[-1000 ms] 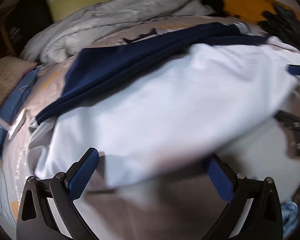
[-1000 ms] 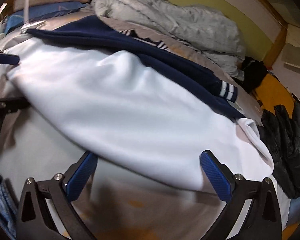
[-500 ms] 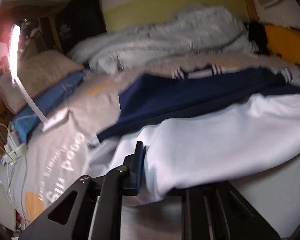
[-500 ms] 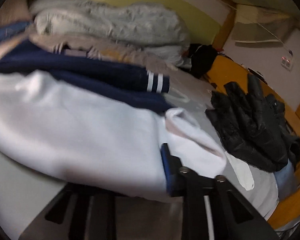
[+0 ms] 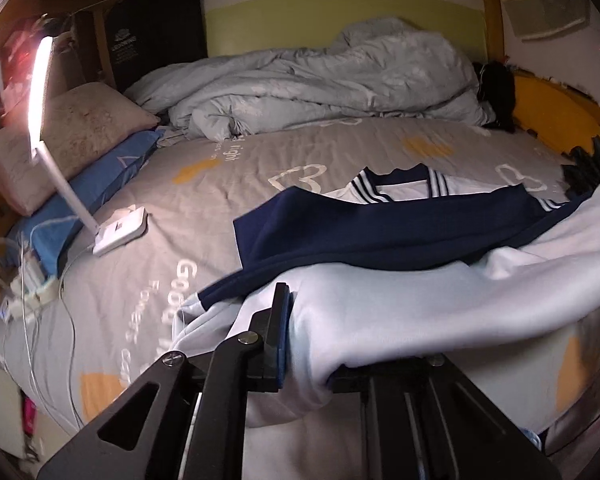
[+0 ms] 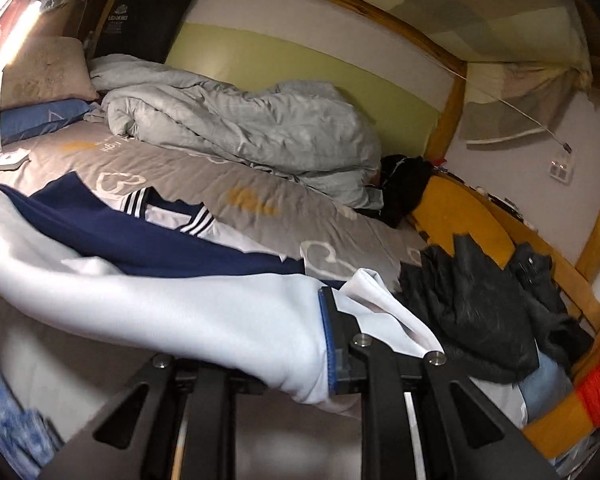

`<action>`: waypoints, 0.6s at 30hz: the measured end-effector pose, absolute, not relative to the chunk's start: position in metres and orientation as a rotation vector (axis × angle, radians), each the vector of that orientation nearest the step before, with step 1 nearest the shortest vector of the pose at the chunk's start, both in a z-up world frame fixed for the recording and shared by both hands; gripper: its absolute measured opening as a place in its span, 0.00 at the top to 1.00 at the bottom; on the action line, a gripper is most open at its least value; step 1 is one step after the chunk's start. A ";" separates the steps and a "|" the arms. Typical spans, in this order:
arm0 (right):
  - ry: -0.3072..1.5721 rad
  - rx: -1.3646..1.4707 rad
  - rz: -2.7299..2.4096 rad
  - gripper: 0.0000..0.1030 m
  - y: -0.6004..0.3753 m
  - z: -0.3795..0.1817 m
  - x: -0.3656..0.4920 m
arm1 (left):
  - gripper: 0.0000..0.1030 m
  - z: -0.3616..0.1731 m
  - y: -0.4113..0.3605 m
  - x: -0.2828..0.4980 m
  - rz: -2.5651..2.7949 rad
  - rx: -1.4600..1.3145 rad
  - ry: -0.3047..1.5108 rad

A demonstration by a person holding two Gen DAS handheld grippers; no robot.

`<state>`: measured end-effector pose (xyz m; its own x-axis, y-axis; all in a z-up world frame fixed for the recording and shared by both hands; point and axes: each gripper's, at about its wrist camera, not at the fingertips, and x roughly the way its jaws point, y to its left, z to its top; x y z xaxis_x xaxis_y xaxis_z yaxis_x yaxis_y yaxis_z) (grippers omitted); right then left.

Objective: Fold large clothes
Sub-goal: 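Grasp the white hem with both tools and fold it over the navy sleeves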

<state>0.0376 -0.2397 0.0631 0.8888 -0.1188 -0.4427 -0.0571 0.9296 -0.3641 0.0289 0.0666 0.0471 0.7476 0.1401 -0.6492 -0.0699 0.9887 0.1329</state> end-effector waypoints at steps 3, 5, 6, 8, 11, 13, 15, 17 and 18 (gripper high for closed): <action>0.503 -0.387 -0.038 0.82 -0.234 0.065 0.077 | 0.83 0.044 0.070 0.082 0.116 0.164 0.777; 0.533 -0.388 -0.043 0.82 -0.232 0.061 0.113 | 0.81 0.041 0.073 0.118 0.111 0.182 0.820; 0.547 -0.391 -0.050 0.82 -0.230 0.057 0.130 | 0.81 0.038 0.075 0.135 0.114 0.184 0.846; 0.570 -0.394 -0.056 0.82 -0.229 0.051 0.156 | 0.81 0.031 0.079 0.163 0.115 0.182 0.894; 0.646 -0.384 -0.051 0.82 -0.226 0.038 0.198 | 0.80 0.015 0.080 0.201 0.140 0.224 0.949; 0.681 -0.390 -0.057 0.82 -0.222 0.029 0.217 | 0.80 0.004 0.079 0.219 0.158 0.238 0.977; 0.706 -0.406 -0.065 0.82 -0.216 0.019 0.232 | 0.79 -0.005 0.080 0.235 0.168 0.244 1.001; 0.723 -0.413 -0.064 0.81 -0.214 0.011 0.242 | 0.78 -0.013 0.080 0.245 0.178 0.252 1.021; 0.729 -0.413 -0.059 0.80 -0.214 0.009 0.246 | 0.77 -0.015 0.079 0.247 0.186 0.262 1.025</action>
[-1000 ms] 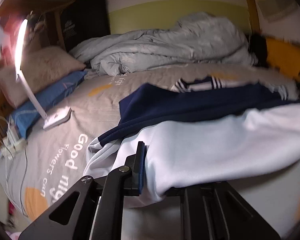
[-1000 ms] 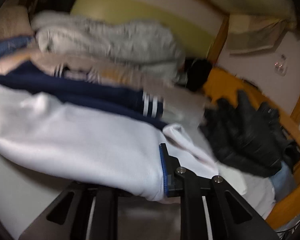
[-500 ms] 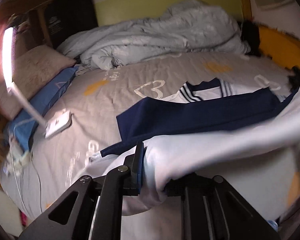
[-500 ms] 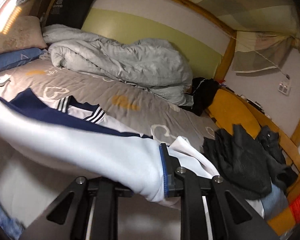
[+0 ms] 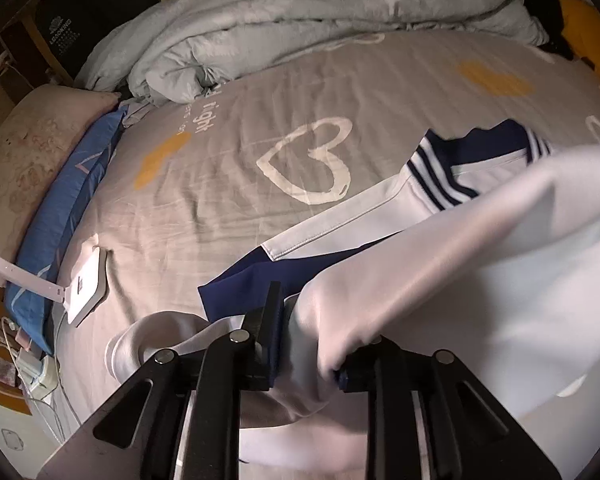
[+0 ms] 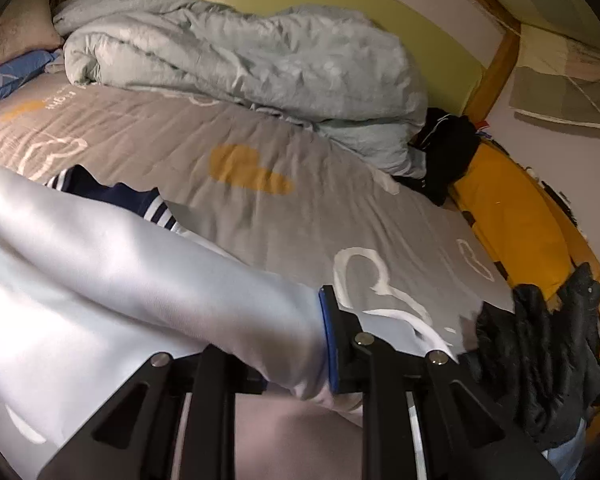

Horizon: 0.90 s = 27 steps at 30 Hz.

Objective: Fold large clothes
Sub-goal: 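Grasp the white hem with both tools and fold it over the navy sleeves, then open both tools and release the folded hem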

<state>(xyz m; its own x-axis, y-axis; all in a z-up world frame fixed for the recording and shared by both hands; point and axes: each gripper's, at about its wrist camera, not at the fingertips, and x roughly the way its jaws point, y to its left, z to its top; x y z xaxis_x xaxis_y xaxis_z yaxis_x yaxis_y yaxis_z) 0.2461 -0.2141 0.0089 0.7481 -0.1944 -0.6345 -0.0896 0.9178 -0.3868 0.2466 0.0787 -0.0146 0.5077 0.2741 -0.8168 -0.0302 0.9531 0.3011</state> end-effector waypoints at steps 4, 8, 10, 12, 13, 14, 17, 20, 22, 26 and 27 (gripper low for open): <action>0.712 -0.331 -0.009 0.41 -0.221 0.016 0.232 | 0.12 -0.005 0.066 0.229 0.197 0.312 0.913; 0.636 -0.275 0.061 0.18 -0.227 0.028 0.195 | 0.04 0.013 0.056 0.195 0.126 0.302 0.768; 0.631 -0.271 0.076 0.14 -0.230 0.032 0.185 | 0.04 0.019 0.059 0.179 0.098 0.245 0.739; 0.617 -0.250 0.058 0.07 -0.239 0.036 0.175 | 0.03 0.023 0.065 0.164 0.075 0.175 0.720; 0.614 -0.239 0.052 0.04 -0.243 0.037 0.173 | 0.02 0.024 0.069 0.157 0.073 0.145 0.715; 0.612 -0.216 0.042 0.01 -0.250 0.038 0.169 | 0.02 0.024 0.073 0.152 0.071 0.123 0.713; 0.638 -0.158 0.004 0.00 -0.273 0.033 0.166 | 0.02 0.020 0.081 0.135 0.087 0.090 0.708; 0.686 -0.102 -0.045 0.00 -0.294 0.021 0.164 | 0.02 0.012 0.090 0.124 0.110 0.060 0.721; 0.712 -0.061 -0.065 0.00 -0.306 0.015 0.162 | 0.02 0.007 0.094 0.119 0.104 0.027 0.726; 0.724 -0.003 -0.074 0.00 -0.319 0.011 0.157 | 0.02 0.005 0.090 0.111 0.090 0.009 0.708; 0.725 0.008 -0.063 0.00 -0.320 0.012 0.156 | 0.02 0.006 0.087 0.109 0.082 0.011 0.695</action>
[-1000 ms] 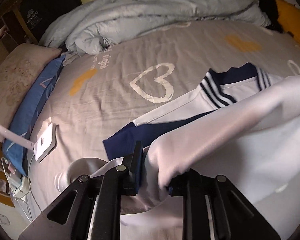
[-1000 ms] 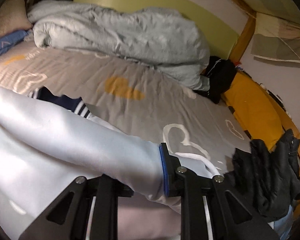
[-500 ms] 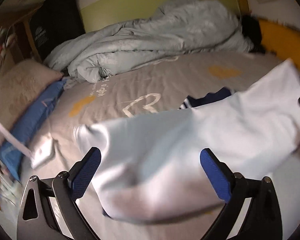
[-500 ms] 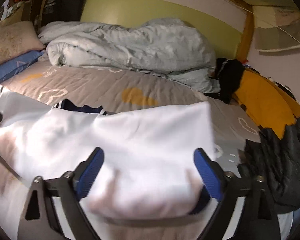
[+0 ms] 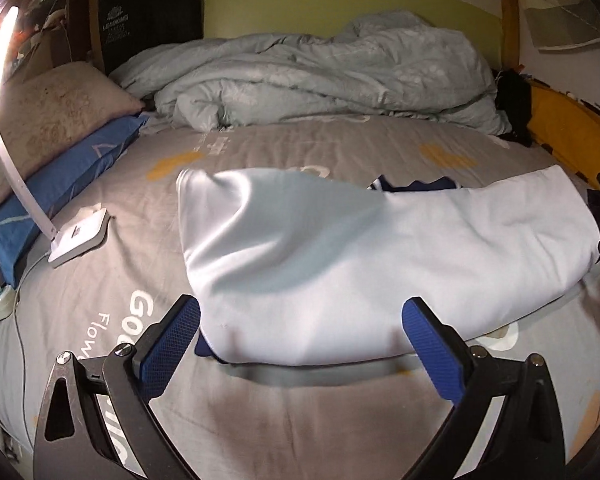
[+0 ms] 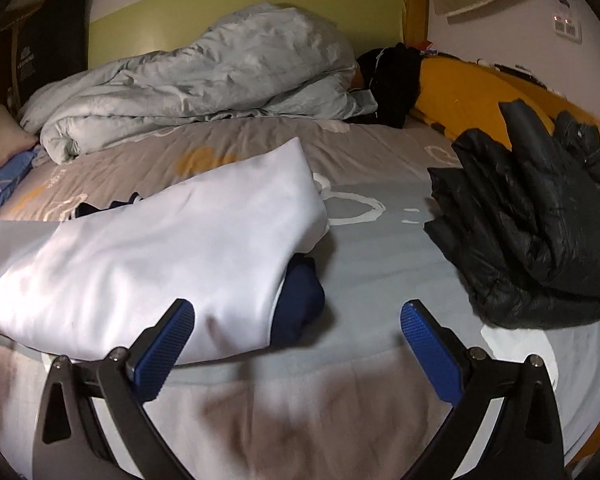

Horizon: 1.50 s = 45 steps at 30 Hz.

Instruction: Fold large clothes

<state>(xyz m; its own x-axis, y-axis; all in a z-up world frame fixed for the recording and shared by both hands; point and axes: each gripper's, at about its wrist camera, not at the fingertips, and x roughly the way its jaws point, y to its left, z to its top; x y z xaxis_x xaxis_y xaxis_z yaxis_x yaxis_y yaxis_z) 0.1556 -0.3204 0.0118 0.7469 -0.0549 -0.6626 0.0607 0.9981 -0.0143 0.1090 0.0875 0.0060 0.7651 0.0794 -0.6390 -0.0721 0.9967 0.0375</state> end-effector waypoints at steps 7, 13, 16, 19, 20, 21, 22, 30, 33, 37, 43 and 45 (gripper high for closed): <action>0.790 0.209 0.045 0.00 -0.330 -0.002 0.159 | 0.02 0.009 0.078 0.106 0.050 0.015 0.637; 0.800 0.329 0.062 0.00 -0.335 -0.021 0.167 | 0.02 0.001 0.080 0.112 0.056 0.004 0.657; 0.823 0.468 0.136 0.09 -0.341 -0.035 0.179 | 0.02 0.000 0.082 0.113 0.057 -0.019 0.662; 0.826 0.545 0.122 0.38 -0.345 -0.044 0.189 | 0.02 0.001 0.082 0.113 0.055 -0.028 0.660; 0.802 0.525 0.109 0.46 -0.341 -0.042 0.188 | 0.02 0.001 0.082 0.113 0.057 -0.026 0.658; 0.782 0.438 0.086 0.51 -0.331 -0.037 0.187 | 0.02 0.001 0.081 0.112 0.059 -0.026 0.659; 0.776 0.324 0.063 0.58 -0.318 -0.032 0.186 | 0.02 0.001 0.082 0.113 0.062 -0.026 0.660; 0.687 0.105 -0.074 0.75 -0.270 -0.001 0.172 | 0.02 0.012 0.093 0.106 0.068 -0.079 0.636; 0.654 0.120 -0.080 0.78 -0.261 0.017 0.169 | 0.02 0.017 0.101 0.103 0.074 -0.115 0.624; 0.599 0.130 -0.056 0.80 -0.250 0.039 0.169 | 0.02 0.020 0.112 0.102 0.055 -0.174 0.622; 0.582 0.205 -0.039 0.82 -0.263 0.064 0.165 | 0.02 0.017 0.123 0.102 0.094 -0.165 0.616; 0.639 0.194 -0.026 0.82 -0.276 0.050 0.168 | 0.02 0.016 0.127 0.102 0.079 -0.187 0.624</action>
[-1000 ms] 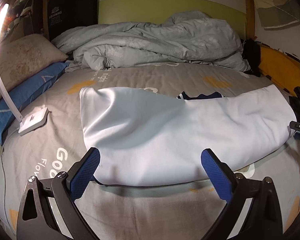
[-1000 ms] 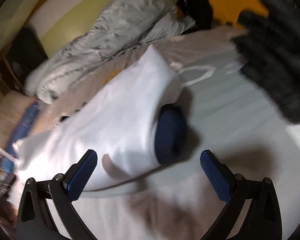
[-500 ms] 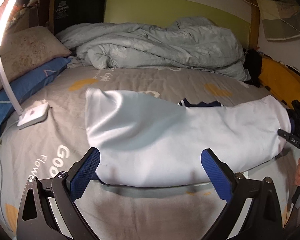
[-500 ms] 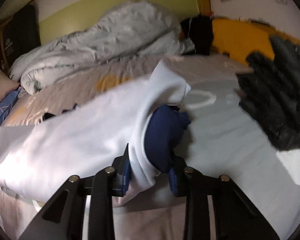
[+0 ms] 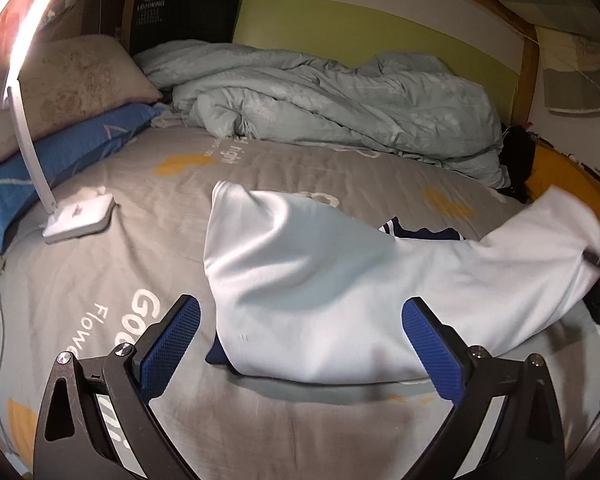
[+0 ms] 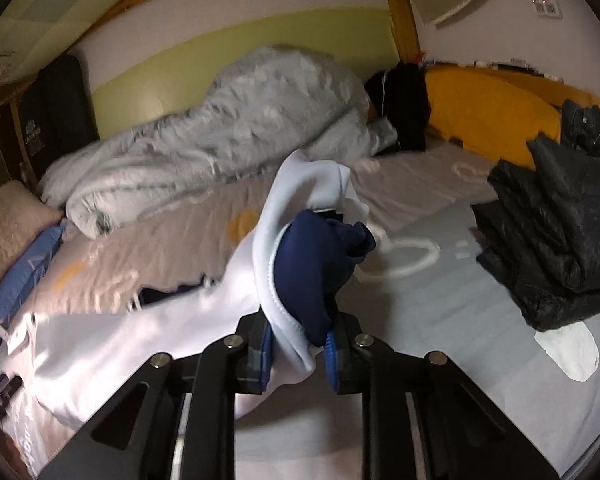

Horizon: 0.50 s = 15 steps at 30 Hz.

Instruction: Fold large clothes

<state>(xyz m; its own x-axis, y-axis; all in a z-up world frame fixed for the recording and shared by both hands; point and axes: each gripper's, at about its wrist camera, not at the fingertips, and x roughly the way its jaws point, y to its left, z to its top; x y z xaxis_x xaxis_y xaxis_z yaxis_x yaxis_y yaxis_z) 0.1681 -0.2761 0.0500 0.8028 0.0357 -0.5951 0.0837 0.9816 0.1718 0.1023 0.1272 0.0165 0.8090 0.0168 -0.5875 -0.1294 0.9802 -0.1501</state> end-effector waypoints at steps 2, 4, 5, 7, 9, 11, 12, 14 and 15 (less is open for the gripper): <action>0.722 0.196 -0.027 0.81 -0.285 0.028 0.171 | 0.02 0.016 0.128 0.103 0.062 -0.203 0.632; 0.786 0.242 -0.046 0.80 -0.299 0.001 0.172 | 0.02 0.016 0.126 0.104 0.051 -0.206 0.636; 0.789 0.271 -0.039 0.80 -0.304 -0.007 0.170 | 0.02 0.015 0.125 0.104 0.050 -0.200 0.637; 0.762 0.288 -0.023 0.79 -0.308 -0.013 0.164 | 0.02 0.015 0.120 0.104 0.054 -0.176 0.635; 0.754 0.245 -0.029 0.79 -0.303 -0.013 0.163 | 0.02 0.013 0.116 0.104 0.065 -0.150 0.632; 0.749 0.224 -0.040 0.79 -0.299 -0.012 0.163 | 0.02 0.012 0.114 0.105 0.070 -0.134 0.633; 0.740 0.212 -0.046 0.79 -0.296 -0.009 0.162 | 0.02 0.012 0.114 0.105 0.071 -0.132 0.635; 0.717 0.153 -0.062 0.80 -0.286 -0.005 0.161 | 0.02 0.011 0.114 0.105 0.070 -0.138 0.638; 0.709 0.116 -0.073 0.80 -0.282 -0.004 0.160 | 0.02 0.012 0.114 0.105 0.067 -0.143 0.639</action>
<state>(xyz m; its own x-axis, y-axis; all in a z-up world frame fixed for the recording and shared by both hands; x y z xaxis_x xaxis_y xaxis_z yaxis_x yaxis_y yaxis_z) 0.1603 -0.2816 -0.0036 0.7569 -0.0276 -0.6529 0.1061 0.9910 0.0811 0.1053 0.1141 0.0115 0.8012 0.0180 -0.5982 -0.1063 0.9879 -0.1127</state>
